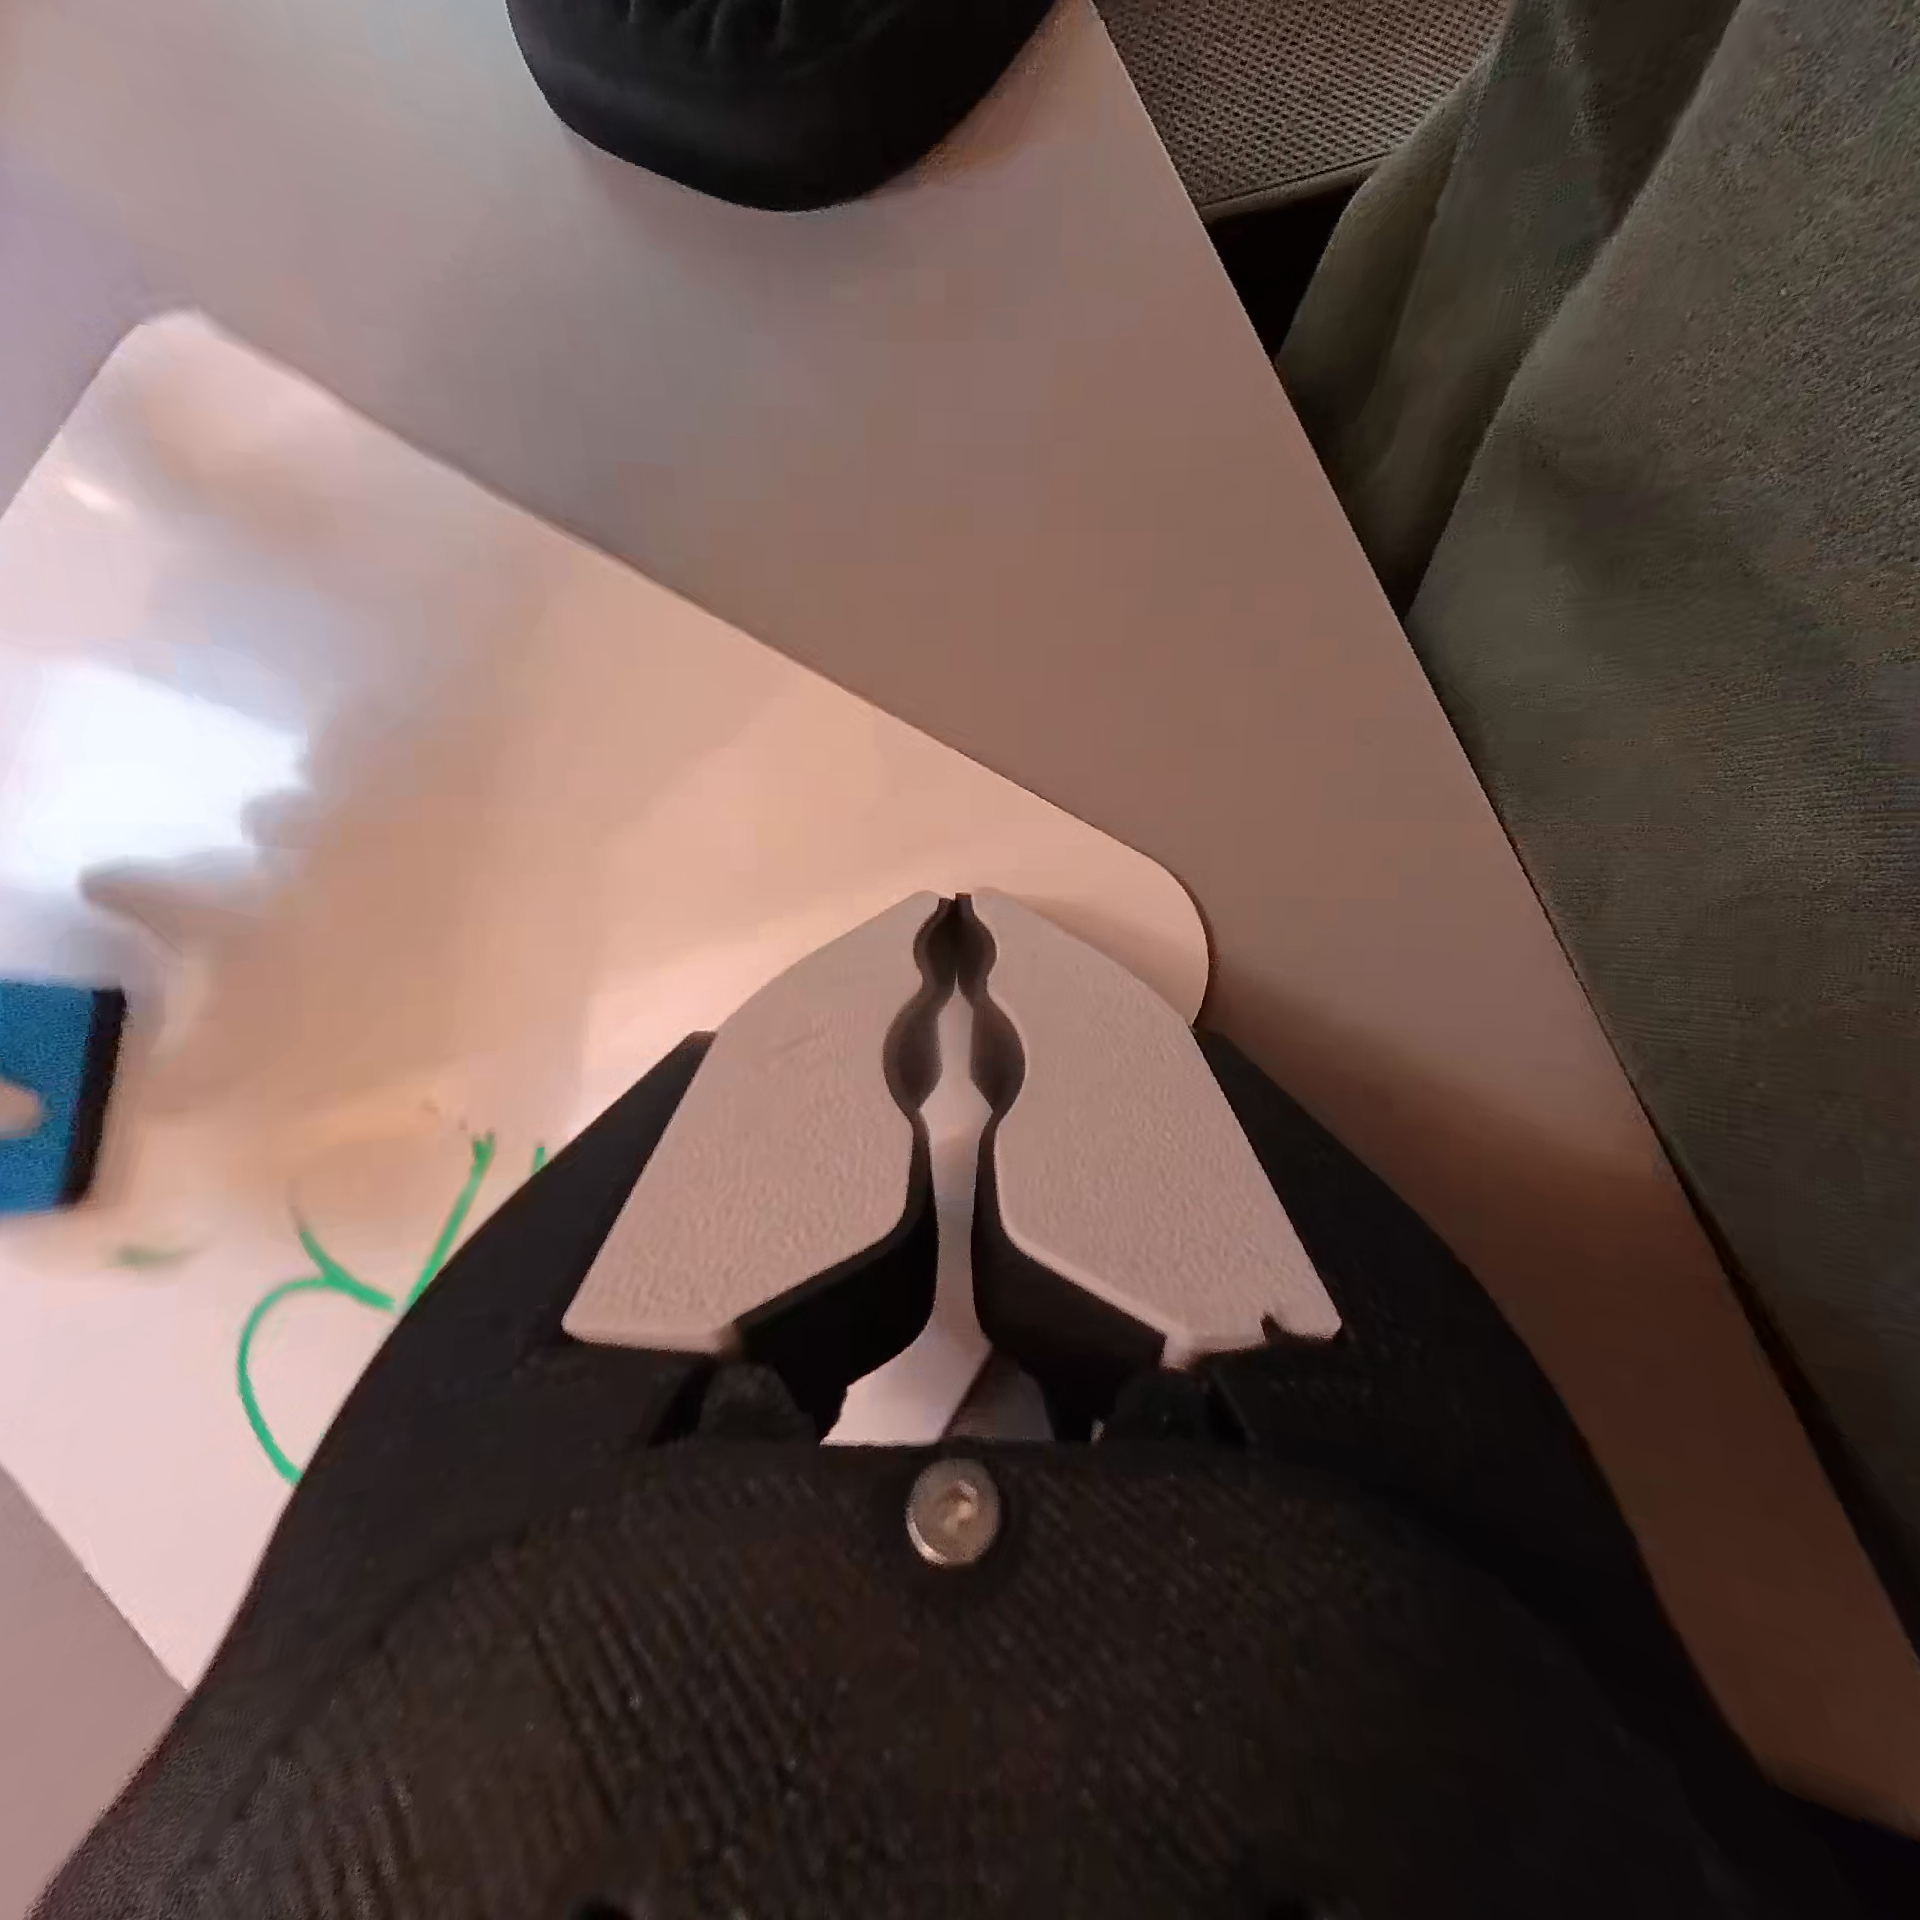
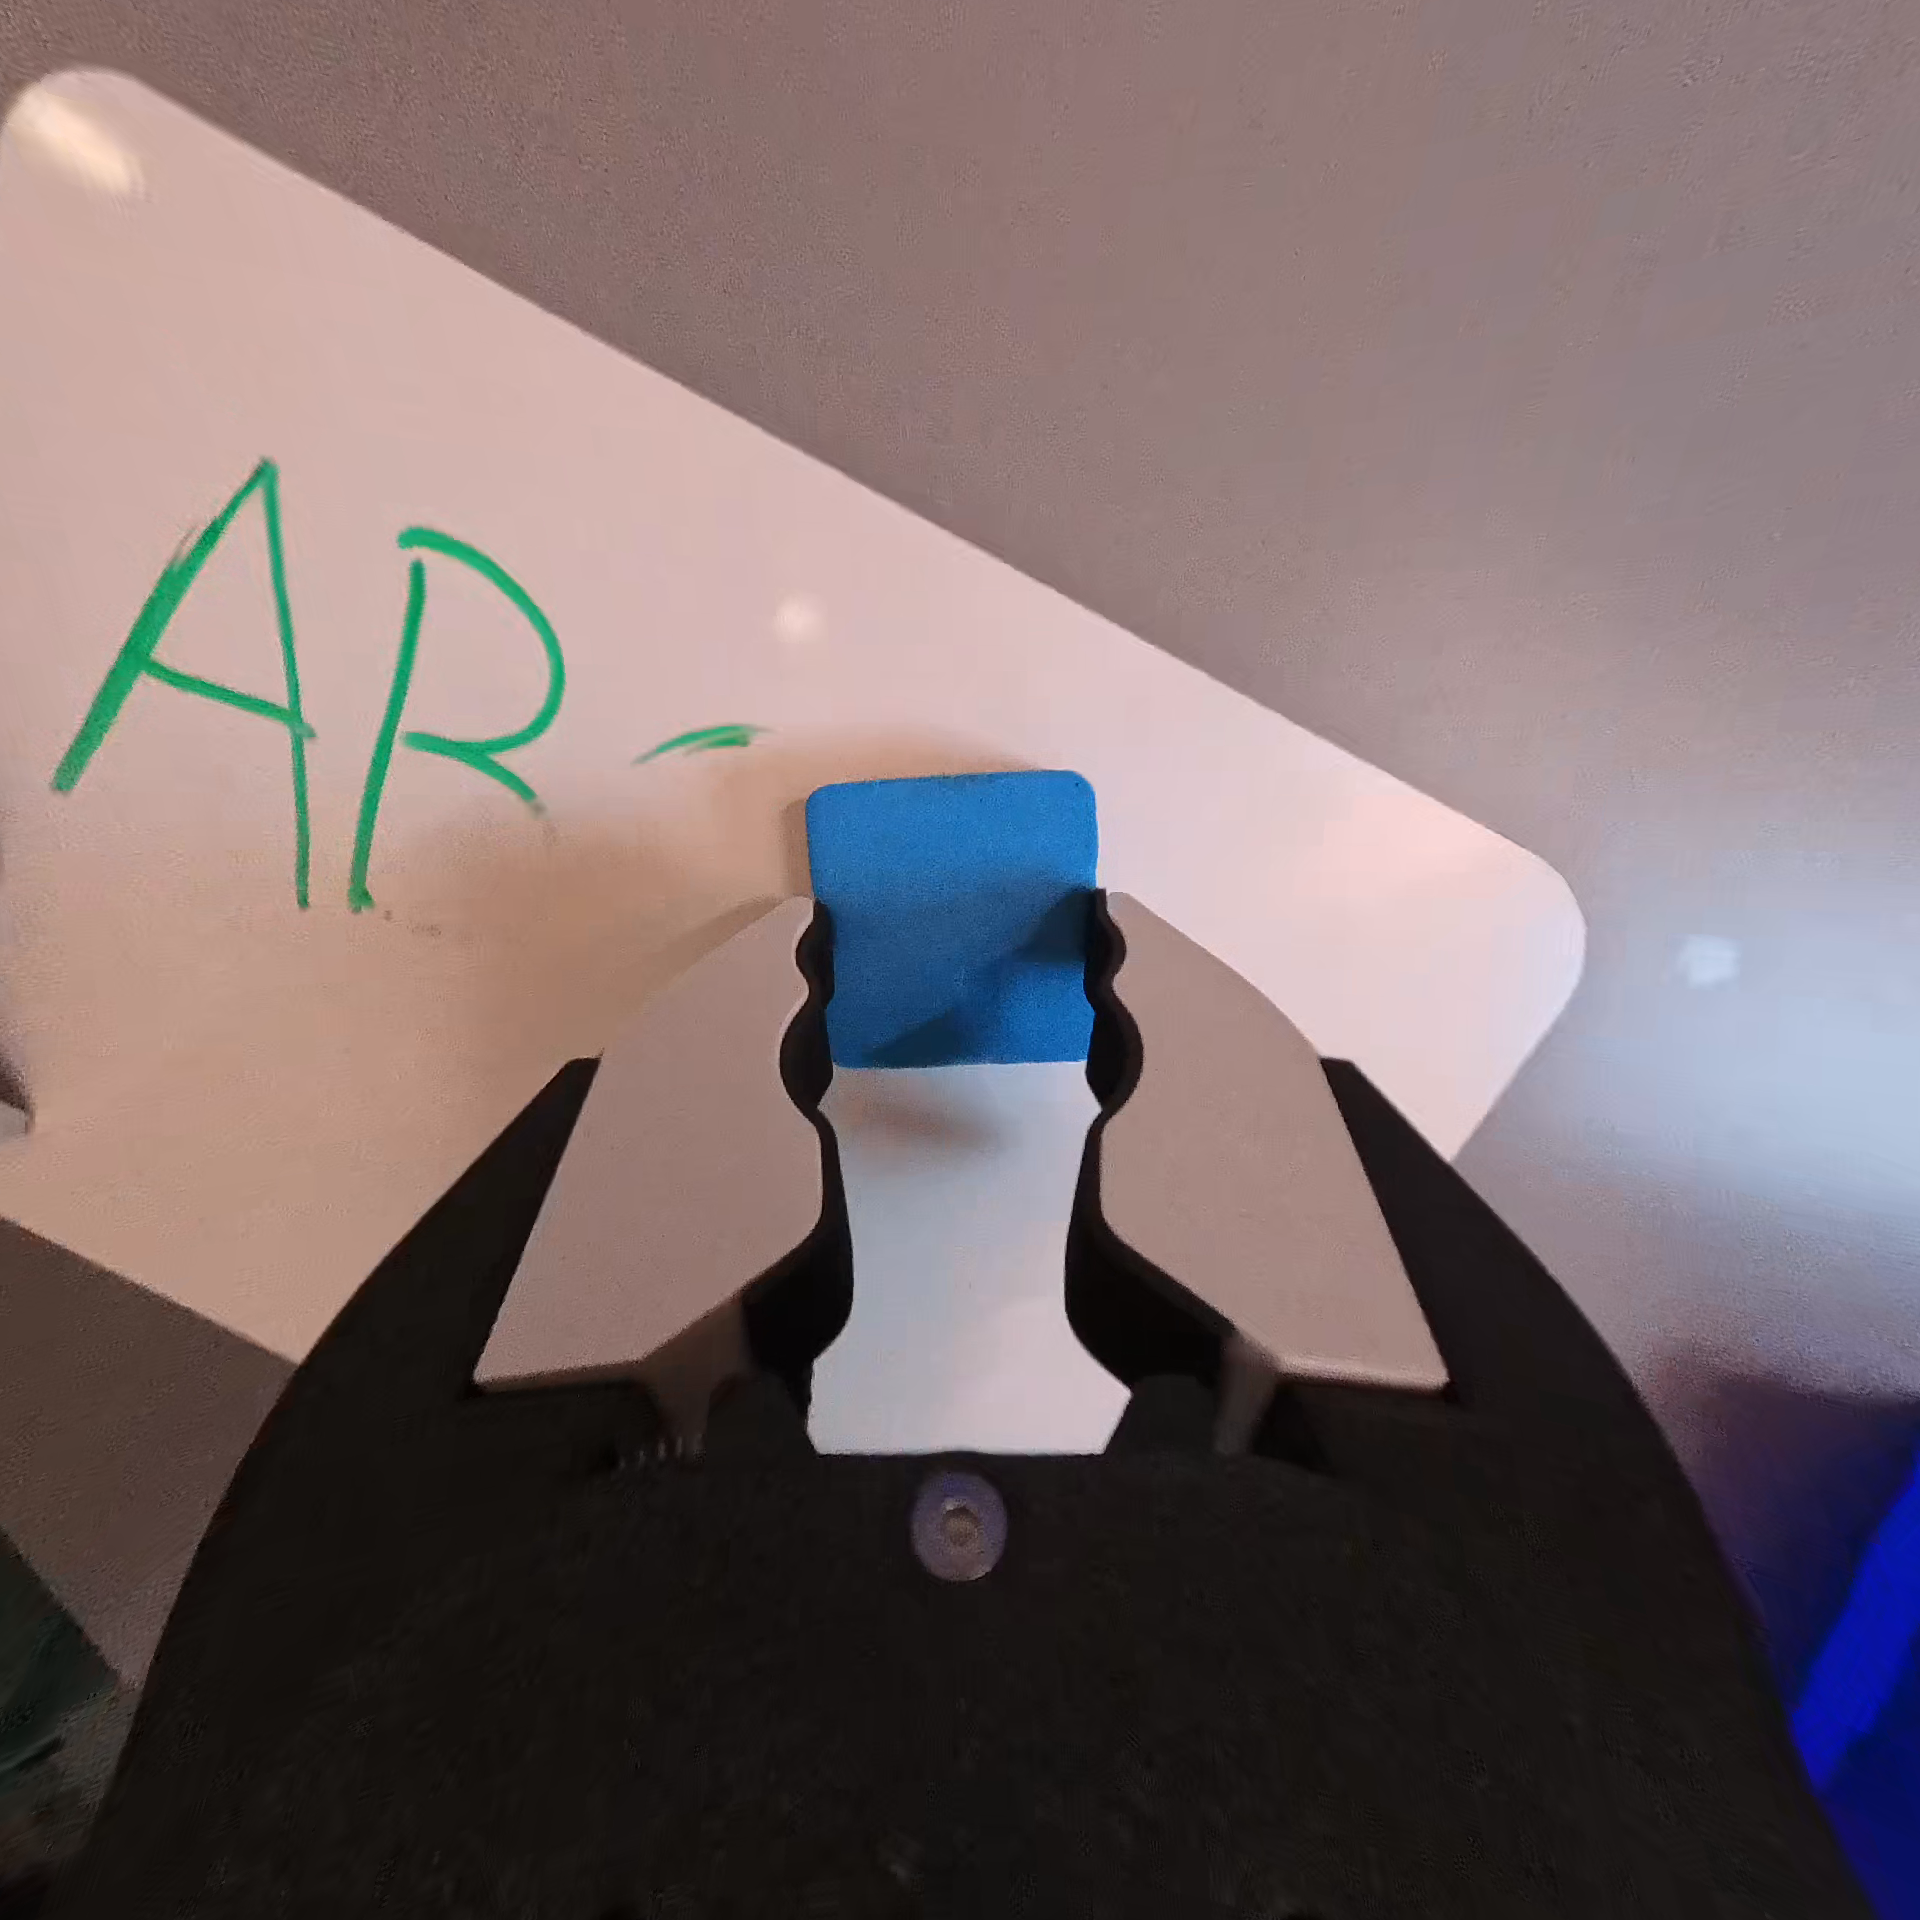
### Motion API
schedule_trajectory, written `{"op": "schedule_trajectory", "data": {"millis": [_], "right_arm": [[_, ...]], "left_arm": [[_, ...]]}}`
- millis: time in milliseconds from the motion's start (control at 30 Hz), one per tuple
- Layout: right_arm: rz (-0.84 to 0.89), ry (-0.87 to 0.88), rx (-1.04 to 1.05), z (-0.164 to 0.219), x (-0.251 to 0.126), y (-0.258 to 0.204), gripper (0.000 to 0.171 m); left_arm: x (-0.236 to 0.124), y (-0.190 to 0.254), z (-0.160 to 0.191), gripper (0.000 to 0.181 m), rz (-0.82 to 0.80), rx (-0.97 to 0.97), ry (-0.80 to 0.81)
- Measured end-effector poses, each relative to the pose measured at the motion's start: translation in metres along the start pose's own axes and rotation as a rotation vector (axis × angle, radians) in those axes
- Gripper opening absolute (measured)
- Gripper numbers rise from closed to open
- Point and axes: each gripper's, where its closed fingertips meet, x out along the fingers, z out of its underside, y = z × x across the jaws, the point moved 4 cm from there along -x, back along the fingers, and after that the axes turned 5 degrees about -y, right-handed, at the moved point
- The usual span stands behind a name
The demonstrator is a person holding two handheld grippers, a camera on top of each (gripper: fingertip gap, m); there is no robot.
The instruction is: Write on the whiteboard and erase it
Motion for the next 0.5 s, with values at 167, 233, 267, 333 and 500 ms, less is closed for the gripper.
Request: {"op": "schedule_trajectory", "data": {"millis": [167, 233, 267, 333, 500], "right_arm": [[-0.107, -0.063, -0.312, -0.004, 0.01, -0.108, 0.047], [-0.09, -0.115, -0.232, 0.004, 0.005, -0.083, 0.047], [-0.04, -0.12, -0.172, -0.001, 0.004, -0.056, 0.047], [-0.021, -0.077, -0.108, -0.028, 0.01, -0.032, 0.047], [-0.148, -0.1, -0.418, -0.029, 0.019, -0.127, 0.047]], "left_arm": [[0.0, -0.001, 0.001, 0.0, -0.012, 0.003, -0.007], [-0.001, 0.0, 0.001, 0.0, -0.017, 0.011, -0.01], [-0.001, 0.0, 0.0, 0.0, -0.021, 0.017, -0.011], [-0.001, 0.0, 0.001, 0.001, -0.027, 0.023, -0.009], [0.0, 0.004, -0.001, 0.0, -0.021, 0.037, -0.009]]}}
